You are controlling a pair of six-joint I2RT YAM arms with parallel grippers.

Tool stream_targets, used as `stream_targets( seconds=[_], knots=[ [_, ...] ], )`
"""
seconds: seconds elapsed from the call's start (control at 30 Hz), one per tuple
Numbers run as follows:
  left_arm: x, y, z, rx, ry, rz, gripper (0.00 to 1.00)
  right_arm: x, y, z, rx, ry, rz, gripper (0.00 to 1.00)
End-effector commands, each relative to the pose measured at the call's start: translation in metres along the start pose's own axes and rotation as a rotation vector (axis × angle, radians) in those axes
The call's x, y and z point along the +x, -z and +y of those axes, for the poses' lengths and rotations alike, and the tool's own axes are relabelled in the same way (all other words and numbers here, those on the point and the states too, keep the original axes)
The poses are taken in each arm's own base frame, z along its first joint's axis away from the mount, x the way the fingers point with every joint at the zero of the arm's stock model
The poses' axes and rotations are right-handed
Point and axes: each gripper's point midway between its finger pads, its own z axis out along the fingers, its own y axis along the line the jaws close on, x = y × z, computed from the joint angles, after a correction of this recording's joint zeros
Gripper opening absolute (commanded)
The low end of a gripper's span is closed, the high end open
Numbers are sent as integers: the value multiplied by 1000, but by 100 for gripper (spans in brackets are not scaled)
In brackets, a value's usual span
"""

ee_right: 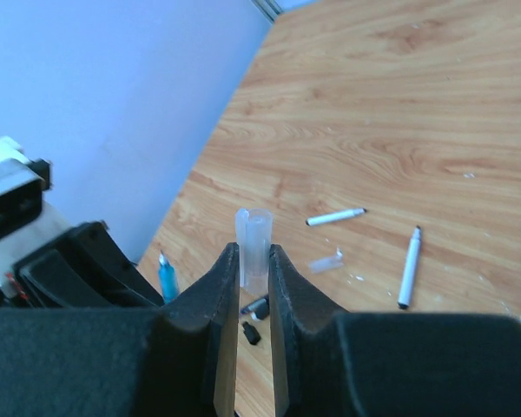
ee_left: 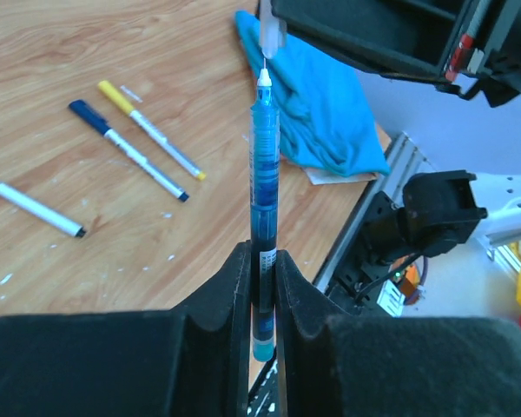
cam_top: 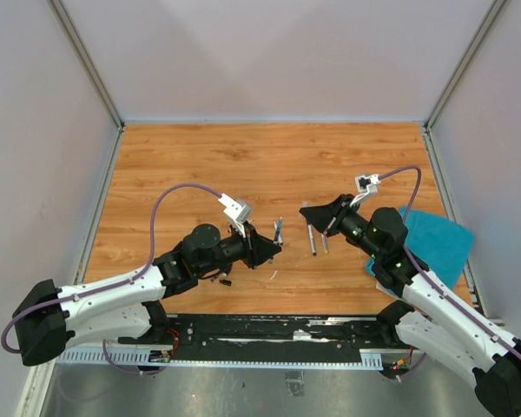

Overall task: Insert the pens into the pen caps
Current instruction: Insert the pen cap onto the pen.

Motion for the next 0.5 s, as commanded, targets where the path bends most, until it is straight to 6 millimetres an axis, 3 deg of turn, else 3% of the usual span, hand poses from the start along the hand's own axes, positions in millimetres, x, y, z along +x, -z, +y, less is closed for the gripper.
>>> stream_targets(
  seconds=[0.0, 0.17, 0.47],
  knots=[
    [-18, -4, -31, 139, -24, -75, 0, -34, -1, 39, -158, -15, -110, 1],
    [-19, -6, -34, 147, -47, -59, 0, -43, -2, 53, -219, -51, -132, 1],
    [-15, -8, -35, 156, -45, -41, 0, -41, -8, 66, -286, -79, -98, 1]
  ],
)
